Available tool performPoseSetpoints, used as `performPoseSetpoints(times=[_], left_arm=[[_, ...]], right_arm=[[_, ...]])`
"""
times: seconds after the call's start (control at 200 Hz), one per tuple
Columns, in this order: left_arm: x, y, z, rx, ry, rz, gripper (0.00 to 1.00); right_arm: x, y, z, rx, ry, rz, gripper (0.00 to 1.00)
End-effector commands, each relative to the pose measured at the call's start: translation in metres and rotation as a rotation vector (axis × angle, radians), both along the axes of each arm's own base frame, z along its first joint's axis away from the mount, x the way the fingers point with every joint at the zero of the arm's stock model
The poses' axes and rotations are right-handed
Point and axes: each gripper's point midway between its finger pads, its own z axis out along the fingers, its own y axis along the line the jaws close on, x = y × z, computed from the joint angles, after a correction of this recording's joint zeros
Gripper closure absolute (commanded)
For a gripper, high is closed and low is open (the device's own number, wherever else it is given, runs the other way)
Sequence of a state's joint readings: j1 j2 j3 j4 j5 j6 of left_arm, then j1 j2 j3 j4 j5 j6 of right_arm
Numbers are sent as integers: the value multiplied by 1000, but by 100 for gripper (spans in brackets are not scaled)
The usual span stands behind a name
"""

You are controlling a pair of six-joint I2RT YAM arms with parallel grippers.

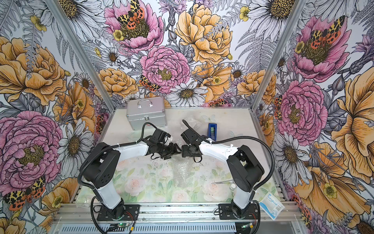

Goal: Wrap bowls in bubble wrap
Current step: Wrap the bowl in bubble wrap.

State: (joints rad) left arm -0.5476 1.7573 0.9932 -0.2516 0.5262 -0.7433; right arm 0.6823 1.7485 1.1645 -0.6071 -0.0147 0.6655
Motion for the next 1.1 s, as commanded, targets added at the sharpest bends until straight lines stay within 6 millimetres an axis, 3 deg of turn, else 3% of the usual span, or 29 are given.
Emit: performPoseSetpoints(times=[0.0, 0.07, 0.115, 0.2, 0.425, 0.555, 0.765, 0.785, 0.86, 0.966, 1.096], left_arm=[[17, 10, 40, -45, -94, 52, 23], [25, 19, 57, -60, -125, 79, 17], [30, 24, 64, -67, -141, 87, 8], [35, 21, 66, -61, -156, 60, 5], [35, 7, 25, -7, -95, 5, 7], [41, 4, 21, -12, -99, 7, 8], [24, -1, 5, 21, -53, -24, 23], [19, 0, -11, 42, -17, -29, 25], [11, 4, -23, 83, 12, -36, 31], [7, 11, -29, 122, 34, -46, 33], [7, 14, -18, 122, 27, -57, 25]], right_arm=[[-6, 0, -12, -20, 41, 21, 29], [-5, -1, -16, -31, 44, 33, 29], [-4, -1, -16, -31, 44, 37, 29], [0, 1, -13, -25, 30, 42, 28], [5, 3, -8, 6, 15, 38, 28], [2, 2, -11, 7, 24, 39, 29], [4, -2, -9, 18, 14, 10, 30], [5, -2, -8, 18, 13, 6, 30], [8, -3, -8, 23, 8, -3, 30], [9, -4, -11, 25, 17, -9, 31], [8, -4, -15, 20, 26, -3, 32]])
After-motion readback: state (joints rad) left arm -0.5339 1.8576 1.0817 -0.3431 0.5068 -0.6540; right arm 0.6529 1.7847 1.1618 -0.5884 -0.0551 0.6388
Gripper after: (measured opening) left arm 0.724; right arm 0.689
